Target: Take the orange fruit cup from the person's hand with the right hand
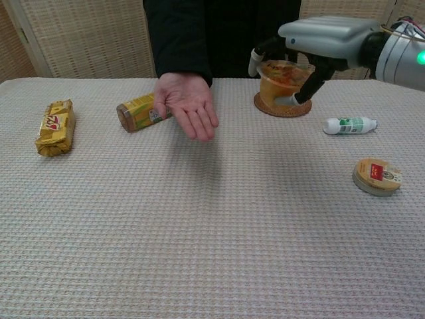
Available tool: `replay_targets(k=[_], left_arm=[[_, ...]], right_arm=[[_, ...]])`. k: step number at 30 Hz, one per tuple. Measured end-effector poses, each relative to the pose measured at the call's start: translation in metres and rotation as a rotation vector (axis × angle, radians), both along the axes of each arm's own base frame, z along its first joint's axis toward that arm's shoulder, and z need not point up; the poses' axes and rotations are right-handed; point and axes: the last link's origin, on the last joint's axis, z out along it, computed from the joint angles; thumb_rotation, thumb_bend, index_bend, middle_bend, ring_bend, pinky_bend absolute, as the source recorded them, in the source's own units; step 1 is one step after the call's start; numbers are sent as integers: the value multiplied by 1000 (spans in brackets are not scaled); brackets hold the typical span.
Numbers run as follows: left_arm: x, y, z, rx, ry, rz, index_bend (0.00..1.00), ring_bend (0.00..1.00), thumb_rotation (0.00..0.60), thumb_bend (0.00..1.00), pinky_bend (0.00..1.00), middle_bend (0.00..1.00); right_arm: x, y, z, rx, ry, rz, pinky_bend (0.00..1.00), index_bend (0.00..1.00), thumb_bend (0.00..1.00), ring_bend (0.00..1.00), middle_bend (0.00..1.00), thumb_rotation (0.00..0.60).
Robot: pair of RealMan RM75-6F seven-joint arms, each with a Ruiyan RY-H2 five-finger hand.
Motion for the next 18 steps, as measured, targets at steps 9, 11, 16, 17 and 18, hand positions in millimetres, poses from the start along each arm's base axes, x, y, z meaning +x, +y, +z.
replay_targets(k=[9, 11, 16, 17, 18], left_arm=[[2, 1, -3, -6, 9, -4, 253, 139, 600, 227, 200, 155], [1, 0, -3, -3, 8, -1, 252, 139, 600, 227, 200, 155], [0, -1, -4, -4, 6, 1, 252, 139, 600, 227, 200, 155], [0, -1, -4, -5, 5, 1, 253, 139, 600, 227, 200, 155], [-1, -1, -5, -8, 5, 2, 253, 139, 600, 227, 200, 155]], right_arm=[[-55, -12, -29, 39, 56, -131, 404, 369, 506, 267, 331, 600], [-64, -14, -36, 43, 65, -146, 344, 293, 479, 225, 288, 600], [-74, -17, -53, 64, 50, -170, 200, 95, 420, 88, 150, 600], [-75, -17, -56, 69, 43, -174, 187, 79, 418, 76, 139, 600], [-75, -17, -58, 73, 38, -176, 161, 43, 412, 52, 114, 600]])
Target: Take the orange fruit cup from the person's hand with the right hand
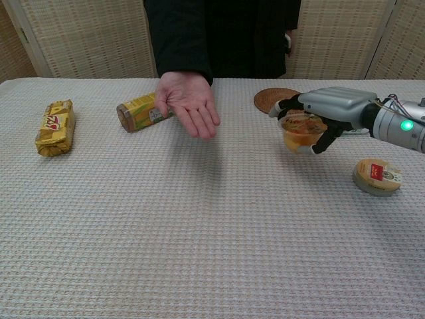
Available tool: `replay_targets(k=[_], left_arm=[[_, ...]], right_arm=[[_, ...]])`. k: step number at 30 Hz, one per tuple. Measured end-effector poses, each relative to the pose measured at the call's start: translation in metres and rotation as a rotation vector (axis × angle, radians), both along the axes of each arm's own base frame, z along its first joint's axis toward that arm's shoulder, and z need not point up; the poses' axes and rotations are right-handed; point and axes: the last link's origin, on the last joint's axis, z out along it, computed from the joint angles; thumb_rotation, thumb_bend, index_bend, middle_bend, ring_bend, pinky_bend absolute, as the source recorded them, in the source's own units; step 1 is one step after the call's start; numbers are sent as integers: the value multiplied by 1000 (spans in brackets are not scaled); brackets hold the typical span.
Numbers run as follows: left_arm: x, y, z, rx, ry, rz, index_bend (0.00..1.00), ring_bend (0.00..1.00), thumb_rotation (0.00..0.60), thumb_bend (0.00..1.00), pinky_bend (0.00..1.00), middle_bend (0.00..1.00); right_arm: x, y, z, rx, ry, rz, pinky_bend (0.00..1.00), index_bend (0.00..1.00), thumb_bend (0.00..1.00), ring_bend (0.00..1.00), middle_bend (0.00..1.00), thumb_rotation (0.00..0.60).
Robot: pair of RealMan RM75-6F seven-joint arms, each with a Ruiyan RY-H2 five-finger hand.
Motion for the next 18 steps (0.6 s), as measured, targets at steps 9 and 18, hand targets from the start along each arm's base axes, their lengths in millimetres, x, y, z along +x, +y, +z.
replay_targets(k=[9, 18], left_arm=[[-1, 2, 1, 3, -2, -4, 253, 139, 600, 227, 200, 155], [-1, 10, 0, 5, -7, -23, 253, 139, 600, 227, 200, 155]], right_arm=[[-4, 6, 9, -12, -23, 12, 74, 0, 370, 0, 0, 600], [-18, 41, 77, -157, -55, 48, 73, 0, 370, 1, 81, 600]])
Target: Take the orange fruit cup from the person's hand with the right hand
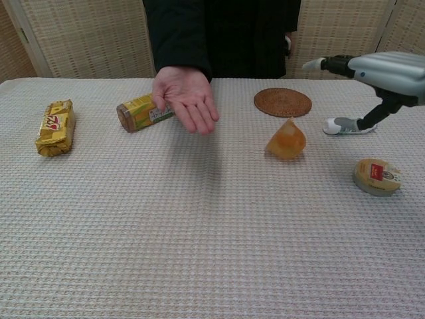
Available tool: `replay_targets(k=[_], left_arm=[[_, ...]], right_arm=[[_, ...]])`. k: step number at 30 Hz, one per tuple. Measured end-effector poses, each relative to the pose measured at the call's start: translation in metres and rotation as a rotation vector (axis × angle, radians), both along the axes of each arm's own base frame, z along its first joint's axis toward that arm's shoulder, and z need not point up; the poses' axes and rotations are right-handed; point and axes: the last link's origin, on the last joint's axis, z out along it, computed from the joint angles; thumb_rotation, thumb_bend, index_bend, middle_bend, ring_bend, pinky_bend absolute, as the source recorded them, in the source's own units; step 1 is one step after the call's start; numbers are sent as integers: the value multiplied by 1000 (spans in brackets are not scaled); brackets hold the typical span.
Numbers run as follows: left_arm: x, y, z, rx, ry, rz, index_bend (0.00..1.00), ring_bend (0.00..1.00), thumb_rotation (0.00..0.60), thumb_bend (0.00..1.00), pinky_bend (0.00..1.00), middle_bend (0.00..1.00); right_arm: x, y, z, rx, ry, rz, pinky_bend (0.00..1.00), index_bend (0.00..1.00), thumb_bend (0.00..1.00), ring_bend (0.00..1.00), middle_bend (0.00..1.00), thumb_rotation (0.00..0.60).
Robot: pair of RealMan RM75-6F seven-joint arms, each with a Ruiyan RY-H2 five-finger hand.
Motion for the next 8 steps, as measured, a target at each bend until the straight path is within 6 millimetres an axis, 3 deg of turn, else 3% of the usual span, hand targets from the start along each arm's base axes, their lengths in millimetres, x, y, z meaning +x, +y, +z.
replay_targets(k=[8], left_arm=[[4, 8, -7, 19, -5, -25, 252, 139, 600, 226, 200, 155]], right_arm=[[-51, 66, 67, -198, -16, -98, 73, 4, 385, 40, 157, 600]])
